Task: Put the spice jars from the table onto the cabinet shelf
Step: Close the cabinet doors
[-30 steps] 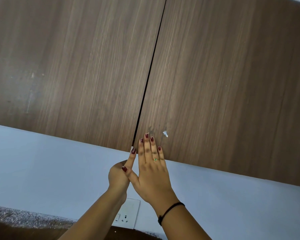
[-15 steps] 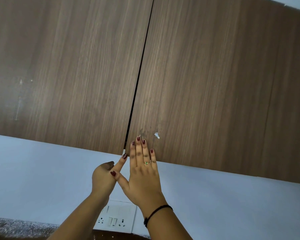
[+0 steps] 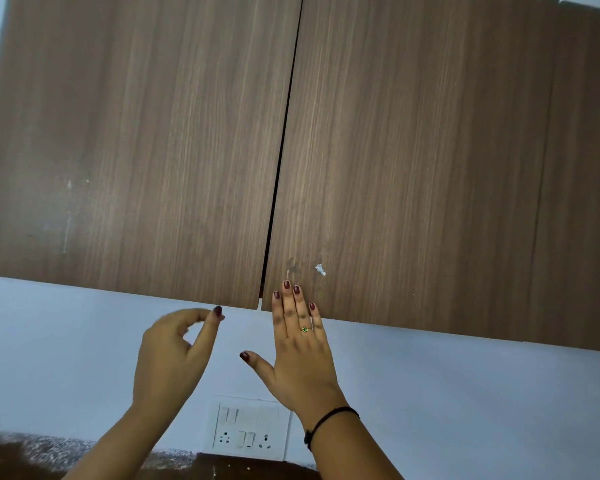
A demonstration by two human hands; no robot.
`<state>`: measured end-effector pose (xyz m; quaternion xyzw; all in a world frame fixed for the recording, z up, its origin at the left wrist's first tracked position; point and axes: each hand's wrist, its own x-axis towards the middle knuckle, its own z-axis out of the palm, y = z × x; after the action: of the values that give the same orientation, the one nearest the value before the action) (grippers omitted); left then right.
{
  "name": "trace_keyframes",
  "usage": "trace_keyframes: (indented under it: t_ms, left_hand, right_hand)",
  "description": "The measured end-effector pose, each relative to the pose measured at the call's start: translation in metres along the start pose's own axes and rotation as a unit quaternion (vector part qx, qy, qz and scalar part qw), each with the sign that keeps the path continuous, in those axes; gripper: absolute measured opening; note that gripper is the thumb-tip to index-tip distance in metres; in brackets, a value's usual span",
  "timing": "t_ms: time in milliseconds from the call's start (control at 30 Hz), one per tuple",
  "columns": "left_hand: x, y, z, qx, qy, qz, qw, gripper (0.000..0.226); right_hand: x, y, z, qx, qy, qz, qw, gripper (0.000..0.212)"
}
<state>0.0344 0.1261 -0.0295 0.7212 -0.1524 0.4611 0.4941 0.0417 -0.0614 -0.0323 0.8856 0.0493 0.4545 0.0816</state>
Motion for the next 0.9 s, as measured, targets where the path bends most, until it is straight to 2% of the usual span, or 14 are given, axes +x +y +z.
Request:
trace_keyframes:
  t_ms: [167,333,433,633,900]
  left_hand:
    - [0.025,0.024,-0.02,0.093,0.045,0.205,0.973,0.04]
    - [0.041,0.045,-0.023,0.189,0.048,0.273,0.942,0.057]
    - [0.047,0.053,-0.021,0.268,0.043,0.319,0.908,0.066]
    - [0.059,0.05,-0.008,0.369,0.017,0.314,0.875,0.08]
    - [0.064,0.034,0.001,0.392,-0.005,0.302,0.869,0.087]
  right_hand:
    - [-0.001,-0.001,-0.004,0.011,-0.003,0.002,1.0,0.091]
    - [-0.001,0.002,-0.006,0.033,-0.024,-0.005,0.999,0.091]
    - [0.0,0.004,-0.007,0.048,-0.038,-0.016,0.998,0.091]
    - [-0.005,0.002,-0.01,0.045,-0.042,-0.011,0.998,0.094]
    - [-0.012,0.003,-0.036,0.076,-0.081,-0.009,0.994,0.095]
